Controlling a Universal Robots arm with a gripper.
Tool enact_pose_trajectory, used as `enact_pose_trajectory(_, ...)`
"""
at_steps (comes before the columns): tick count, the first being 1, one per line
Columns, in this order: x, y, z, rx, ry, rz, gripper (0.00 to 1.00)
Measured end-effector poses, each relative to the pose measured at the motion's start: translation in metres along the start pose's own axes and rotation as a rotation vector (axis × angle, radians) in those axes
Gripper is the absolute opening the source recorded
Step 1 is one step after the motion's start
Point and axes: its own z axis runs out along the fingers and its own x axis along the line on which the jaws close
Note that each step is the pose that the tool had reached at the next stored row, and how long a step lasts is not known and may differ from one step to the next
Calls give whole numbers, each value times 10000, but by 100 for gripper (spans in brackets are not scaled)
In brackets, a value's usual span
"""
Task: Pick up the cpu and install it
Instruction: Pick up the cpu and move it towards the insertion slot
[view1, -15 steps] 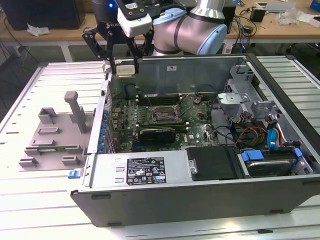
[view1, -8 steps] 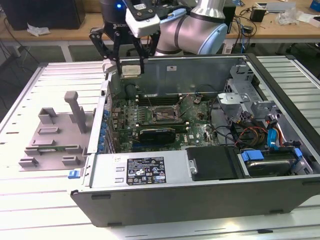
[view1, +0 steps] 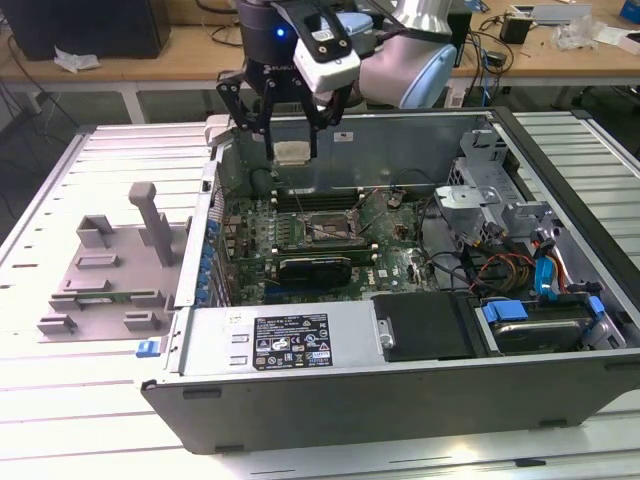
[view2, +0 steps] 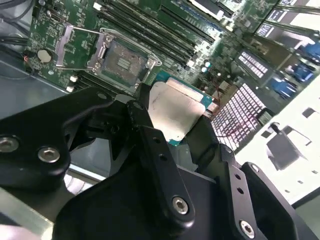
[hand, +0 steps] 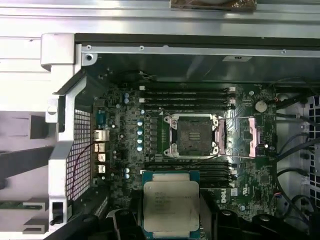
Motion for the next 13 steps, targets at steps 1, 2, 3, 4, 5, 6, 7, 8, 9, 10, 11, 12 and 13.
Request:
enact_pose_trajectory(1, -33, 2, 32, 6, -1, 1, 54)
enact_pose_trajectory(2, -50, 2, 49, 6, -2, 2, 54)
enact_pose_trajectory(3, -61, 2, 59, 8, -1, 1, 54)
enact_pose_trajectory(4, -84, 3, 86, 10, 0, 0, 54)
enact_pose_trajectory(5, -93, 5, 99, 10, 0, 1, 54)
enact_pose_trajectory(6, -104, 10, 119, 12, 1, 0, 54)
enact_pose_trajectory(7, -114, 18, 145, 11, 0, 0, 54)
enact_pose_trajectory(8, -120, 34, 182, 10, -1, 1, 54)
enact_pose_trajectory(9, -124, 48, 210, 11, 0, 1, 54)
enact_pose_trajectory(10, -131, 69, 239, 11, 0, 1, 54)
enact_pose_trajectory(11, -141, 85, 262, 10, 0, -1, 54)
enact_pose_trajectory(12, -165, 101, 303, 9, 0, 0, 54)
enact_pose_trajectory(13, -203, 111, 361, 9, 0, 0, 54)
